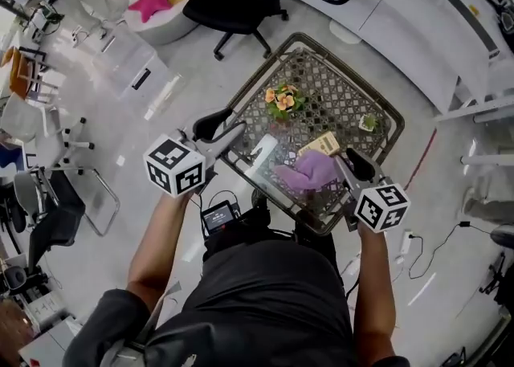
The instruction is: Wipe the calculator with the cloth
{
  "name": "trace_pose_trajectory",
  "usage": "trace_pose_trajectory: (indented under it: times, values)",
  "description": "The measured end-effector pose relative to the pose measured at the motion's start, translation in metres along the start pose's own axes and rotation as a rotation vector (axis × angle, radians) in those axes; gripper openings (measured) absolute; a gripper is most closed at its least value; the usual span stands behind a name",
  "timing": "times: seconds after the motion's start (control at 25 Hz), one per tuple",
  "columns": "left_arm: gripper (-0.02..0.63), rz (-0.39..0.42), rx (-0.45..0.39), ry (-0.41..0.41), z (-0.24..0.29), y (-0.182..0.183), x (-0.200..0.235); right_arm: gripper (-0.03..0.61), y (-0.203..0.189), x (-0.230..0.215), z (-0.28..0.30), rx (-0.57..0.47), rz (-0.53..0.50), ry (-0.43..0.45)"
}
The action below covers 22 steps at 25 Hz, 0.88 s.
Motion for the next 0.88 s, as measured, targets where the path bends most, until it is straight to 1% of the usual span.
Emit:
trace_pose_trajectory:
  times: [0.2,0.28,0.36,0.44,0.6,0.88]
  values:
    - [0.229,0.013,-0.045,-0.034,-0.01,0.026,-0.011,0.137,0.082,0.032,-0.08,-0.301,-0.006,0.053]
    - [0.229,0.025,-0.061,-0.049,-0.013,0.037,-0.014,0.137,0.107,0.045,-0.108,-0.378,-0.04,0.054]
    - [0.229,0.037,-0.071,-0.063,-0.015,0.046,-0.017,0.137,0.122,0.054,-0.129,-0.39,-0.098,0.008]
    - [0.229,0.048,-0.08,-0.076,-0.015,0.053,-0.019,0.137,0.132,0.06,-0.146,-0.397,-0.129,-0.04]
    - [0.229,0.06,-0.096,-0.098,-0.014,0.063,-0.021,0.137,0.14,0.068,-0.17,-0.447,-0.123,-0.088]
    - [0.229,0.067,-0.102,-0.121,-0.018,0.068,-0.016,0.137,0.138,0.081,-0.189,-0.475,-0.141,-0.155]
Point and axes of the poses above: the fingertips, and each gripper's own axes: z forward along the fingers, x to its left, y out of its top, the point moved 7 cm from there along -z, backward along the fingers, and after that the axes turned 4 degrees about z, right-handed, at the moved point
